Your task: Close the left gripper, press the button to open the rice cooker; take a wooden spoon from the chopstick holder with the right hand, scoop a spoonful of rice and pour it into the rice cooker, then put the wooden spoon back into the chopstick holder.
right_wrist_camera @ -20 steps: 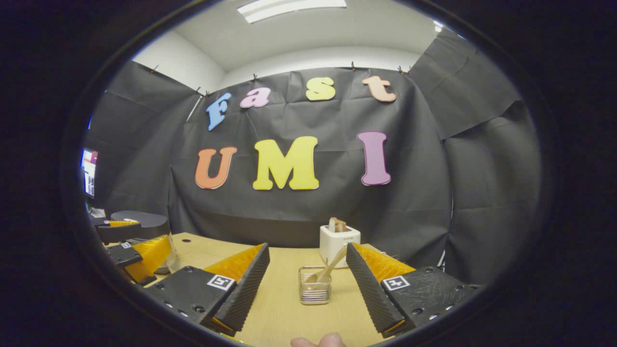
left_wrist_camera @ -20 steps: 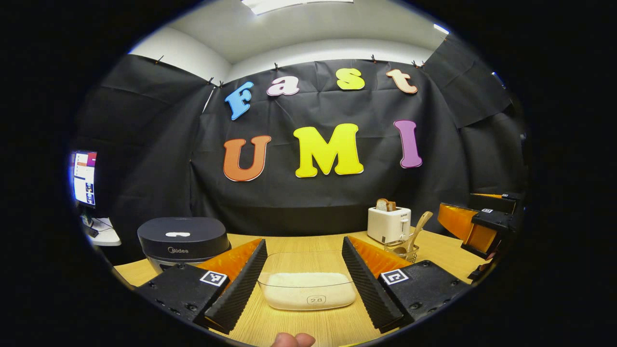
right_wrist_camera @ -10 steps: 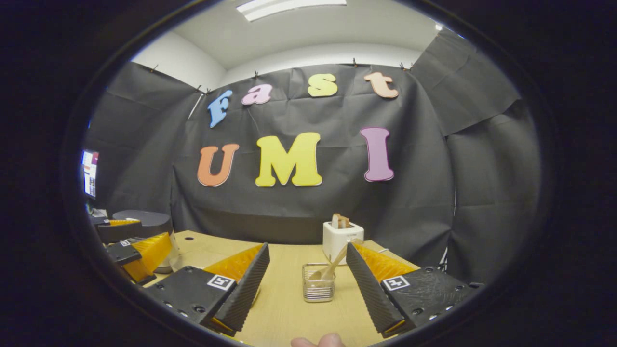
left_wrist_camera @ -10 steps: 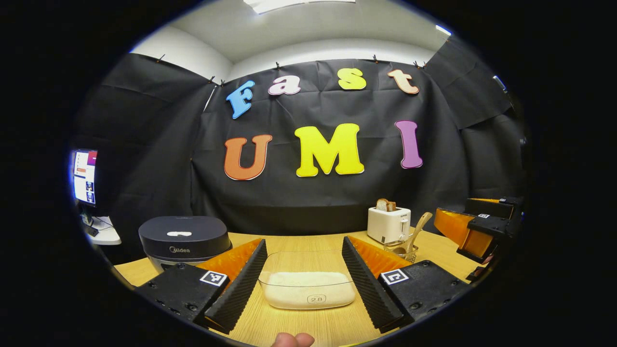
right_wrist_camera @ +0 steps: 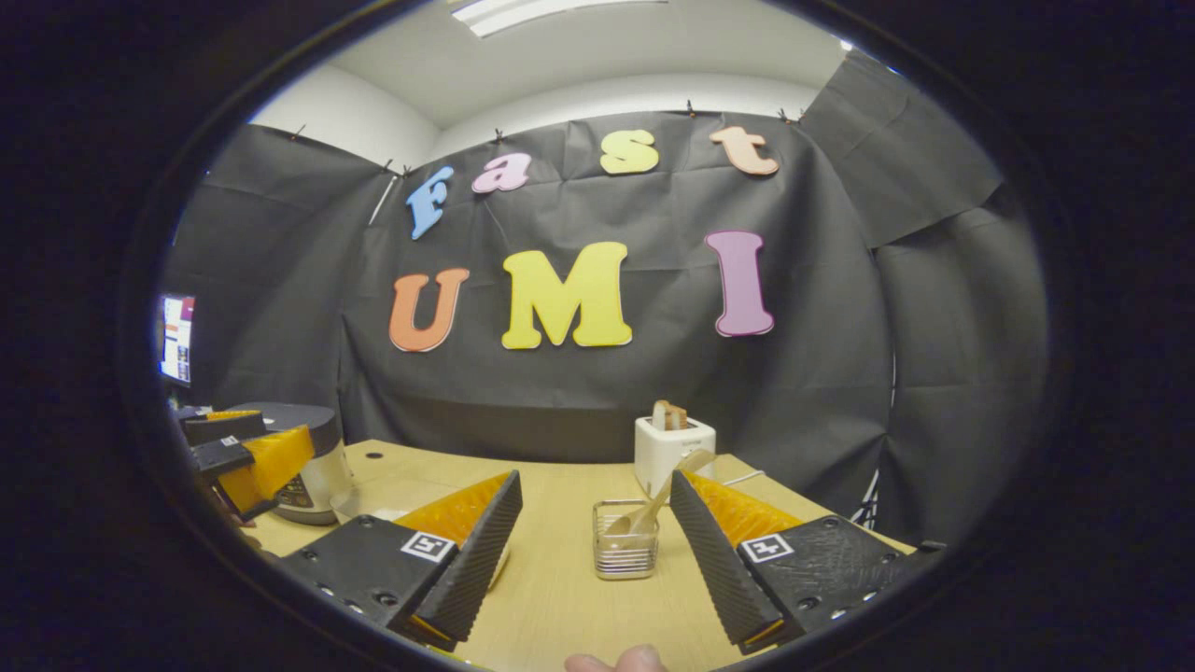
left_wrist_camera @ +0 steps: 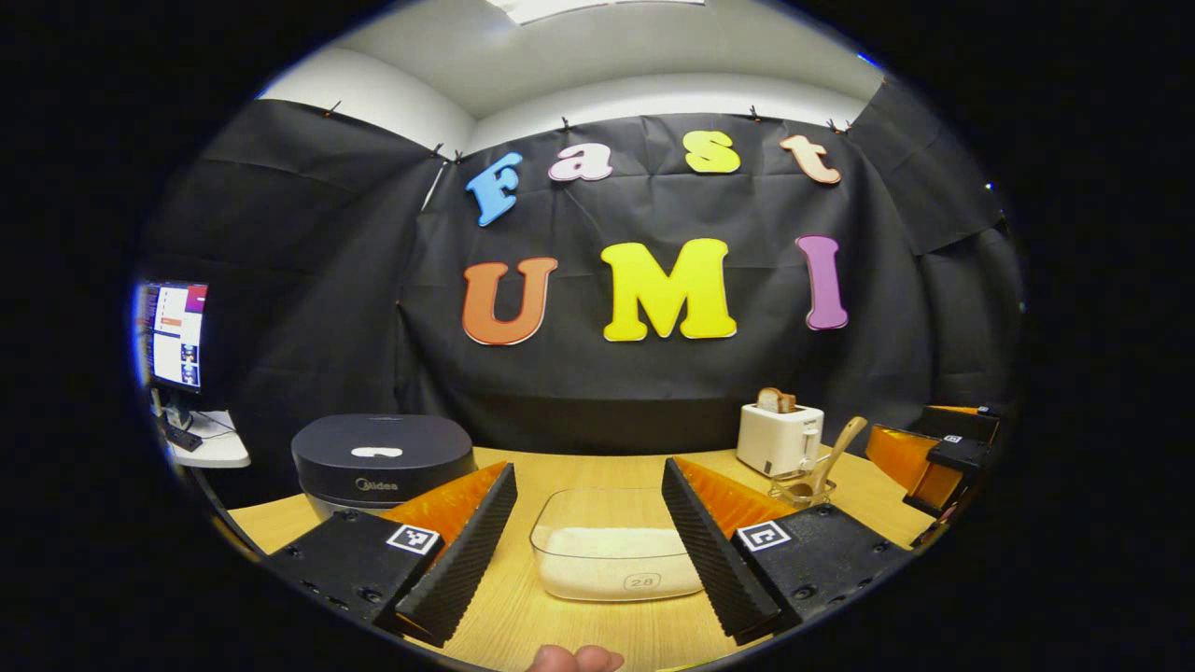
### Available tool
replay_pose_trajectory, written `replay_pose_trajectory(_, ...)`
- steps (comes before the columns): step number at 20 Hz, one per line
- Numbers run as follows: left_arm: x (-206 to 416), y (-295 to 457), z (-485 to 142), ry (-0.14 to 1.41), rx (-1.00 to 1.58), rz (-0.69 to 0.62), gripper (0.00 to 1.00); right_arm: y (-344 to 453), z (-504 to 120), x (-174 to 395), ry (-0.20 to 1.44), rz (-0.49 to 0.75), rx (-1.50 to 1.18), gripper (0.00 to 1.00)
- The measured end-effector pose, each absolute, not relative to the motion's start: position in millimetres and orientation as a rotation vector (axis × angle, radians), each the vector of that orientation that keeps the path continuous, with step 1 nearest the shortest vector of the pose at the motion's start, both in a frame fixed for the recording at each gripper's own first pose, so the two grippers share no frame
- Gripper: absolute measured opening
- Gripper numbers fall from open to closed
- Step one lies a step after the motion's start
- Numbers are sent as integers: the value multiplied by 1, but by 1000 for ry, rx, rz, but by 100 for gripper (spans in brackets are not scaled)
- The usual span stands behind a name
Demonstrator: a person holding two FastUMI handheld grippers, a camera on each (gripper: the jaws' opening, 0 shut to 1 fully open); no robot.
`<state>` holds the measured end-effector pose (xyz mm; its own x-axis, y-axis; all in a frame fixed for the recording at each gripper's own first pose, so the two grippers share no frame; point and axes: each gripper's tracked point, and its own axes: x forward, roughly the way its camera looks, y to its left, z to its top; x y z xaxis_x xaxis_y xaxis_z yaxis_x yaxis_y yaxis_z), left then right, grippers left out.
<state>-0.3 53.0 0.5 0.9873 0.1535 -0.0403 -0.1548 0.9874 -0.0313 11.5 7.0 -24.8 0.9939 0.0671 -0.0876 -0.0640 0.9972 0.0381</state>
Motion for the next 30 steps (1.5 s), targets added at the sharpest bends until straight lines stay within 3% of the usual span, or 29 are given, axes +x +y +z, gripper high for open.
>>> replay_pose_trajectory(5, -3, 124, 25, 68, 39, 363, 99, 4, -38, 23, 122, 111, 29, 95)
replay_pose_trajectory(10, 22, 168, 43, 160, 68, 385, 96, -11, -43, 31, 119, 128, 32, 95)
replay_pose_trajectory(17, 38, 220, 4, 480, -41, 422, 83, -36, -53, 37, 113, 160, 33, 95)
replay_pose_trajectory(21, 45, 230, -17, 645, -112, 421, 60, -47, -58, 40, 123, 165, 81, 95)
replay_pose_trajectory(22, 47, 229, -22, 682, -140, 419, 46, -50, -58, 40, 118, 160, 84, 95)
replay_pose_trajectory(25, 51, 234, -37, 771, -184, 450, 21, -59, -58, 40, 113, 146, 87, 93)
replay_pose_trajectory(27, 45, 239, -43, 813, -199, 463, 14, -65, -59, 41, 111, 136, 93, 98)
replay_pose_trajectory(30, 47, 243, -50, 836, -190, 482, 6, -72, -63, 43, 117, 120, 108, 92)
